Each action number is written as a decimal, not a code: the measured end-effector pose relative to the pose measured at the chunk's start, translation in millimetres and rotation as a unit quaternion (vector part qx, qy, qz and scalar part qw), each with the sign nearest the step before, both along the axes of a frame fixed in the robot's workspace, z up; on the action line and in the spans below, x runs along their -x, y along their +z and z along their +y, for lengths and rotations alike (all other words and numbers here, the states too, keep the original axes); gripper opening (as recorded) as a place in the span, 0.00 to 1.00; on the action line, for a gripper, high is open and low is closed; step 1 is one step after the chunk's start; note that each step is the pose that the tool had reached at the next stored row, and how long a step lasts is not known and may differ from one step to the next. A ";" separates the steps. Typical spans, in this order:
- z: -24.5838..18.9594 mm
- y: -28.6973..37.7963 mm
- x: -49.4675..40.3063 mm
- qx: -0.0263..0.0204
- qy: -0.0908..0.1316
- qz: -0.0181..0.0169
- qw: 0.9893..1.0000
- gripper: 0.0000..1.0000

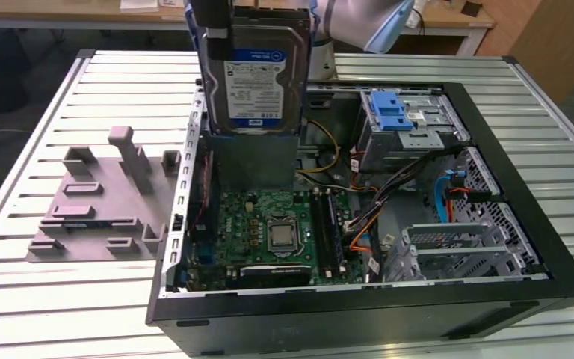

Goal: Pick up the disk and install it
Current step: 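Pick up the disk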

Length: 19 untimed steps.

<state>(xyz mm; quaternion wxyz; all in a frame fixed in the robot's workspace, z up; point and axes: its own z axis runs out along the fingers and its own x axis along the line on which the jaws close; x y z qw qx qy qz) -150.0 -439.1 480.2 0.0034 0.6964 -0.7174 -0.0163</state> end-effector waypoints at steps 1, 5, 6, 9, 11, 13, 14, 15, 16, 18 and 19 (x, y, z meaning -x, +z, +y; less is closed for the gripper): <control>-1.3 0.0 -1.6 0.000 0.000 0.000 1.000 0.36; -4.0 -0.2 -14.0 0.000 0.000 0.000 1.000 0.36; -4.2 -0.3 -17.7 0.000 0.000 0.000 1.000 0.36; -4.7 -0.5 -30.0 0.000 0.000 0.000 1.000 0.36; -4.7 -0.6 -39.2 0.000 0.000 0.000 1.000 0.36; -4.7 -0.8 -47.5 0.000 0.000 0.000 1.000 0.36; -4.7 -0.8 -50.9 0.000 0.000 0.000 1.000 0.36; -4.7 -0.9 -53.4 0.000 0.000 0.000 1.000 0.36; -4.7 -0.8 -54.5 0.000 0.000 0.000 1.000 0.36; -4.7 -0.9 -54.5 0.000 0.000 0.000 1.000 0.36; -4.7 -0.9 -54.5 0.000 0.000 0.000 1.000 0.36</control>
